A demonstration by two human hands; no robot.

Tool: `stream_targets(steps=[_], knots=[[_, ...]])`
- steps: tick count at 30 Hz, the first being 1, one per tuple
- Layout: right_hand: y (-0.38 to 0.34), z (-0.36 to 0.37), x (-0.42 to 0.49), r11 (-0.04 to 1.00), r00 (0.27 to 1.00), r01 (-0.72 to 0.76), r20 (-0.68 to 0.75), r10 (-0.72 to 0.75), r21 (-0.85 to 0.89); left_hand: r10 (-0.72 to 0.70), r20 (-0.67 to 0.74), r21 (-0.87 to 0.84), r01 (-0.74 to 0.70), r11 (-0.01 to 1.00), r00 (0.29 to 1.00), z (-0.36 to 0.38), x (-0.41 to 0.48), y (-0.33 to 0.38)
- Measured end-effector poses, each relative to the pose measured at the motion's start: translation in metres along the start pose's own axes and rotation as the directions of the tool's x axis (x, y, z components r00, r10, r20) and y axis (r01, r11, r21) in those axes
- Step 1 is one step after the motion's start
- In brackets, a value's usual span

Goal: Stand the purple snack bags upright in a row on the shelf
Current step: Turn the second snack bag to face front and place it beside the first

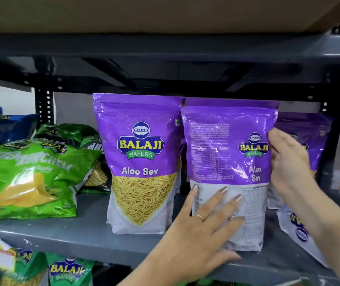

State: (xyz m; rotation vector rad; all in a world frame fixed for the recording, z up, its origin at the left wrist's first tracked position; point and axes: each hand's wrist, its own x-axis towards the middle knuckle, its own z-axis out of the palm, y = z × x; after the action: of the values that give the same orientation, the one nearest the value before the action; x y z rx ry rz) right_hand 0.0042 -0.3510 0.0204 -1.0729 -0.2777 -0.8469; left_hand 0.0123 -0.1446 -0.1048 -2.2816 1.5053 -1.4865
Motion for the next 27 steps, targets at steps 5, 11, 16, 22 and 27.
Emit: stream_targets(steps=[5, 11, 16, 22, 27], knots=[[0.001, -0.006, 0.015, 0.999, 0.999, 0.031, -0.038, -0.030, 0.036, -0.059, -0.046, 0.046, 0.061, 0.997, 0.997, 0.012, 0.009, -0.002], [0.000, -0.020, 0.020, 0.971, 0.978, -0.207, 0.036, 0.204, 0.123, -0.210, -0.178, -0.092, 0.196, 0.976, 0.961, 0.008, 0.012, 0.012], [0.021, -0.020, -0.007, 0.822, 0.826, -0.564, -0.032, 0.563, -0.075, -0.543, -0.093, -0.482, 0.439, 0.758, 0.835, 0.007, 0.017, 0.055], [0.024, -0.014, -0.029, 0.788, 0.783, -0.608, 0.092, 0.615, -0.099, -0.666, 0.168, -0.723, 0.550, 0.418, 0.726, 0.000, 0.025, 0.061], [0.025, -0.019, -0.050, 0.798, 0.770, -0.597, 0.218, 0.600, -0.085, -0.636, 0.362, -0.873, 0.487, 0.025, 0.681, -0.002, 0.040, 0.043]])
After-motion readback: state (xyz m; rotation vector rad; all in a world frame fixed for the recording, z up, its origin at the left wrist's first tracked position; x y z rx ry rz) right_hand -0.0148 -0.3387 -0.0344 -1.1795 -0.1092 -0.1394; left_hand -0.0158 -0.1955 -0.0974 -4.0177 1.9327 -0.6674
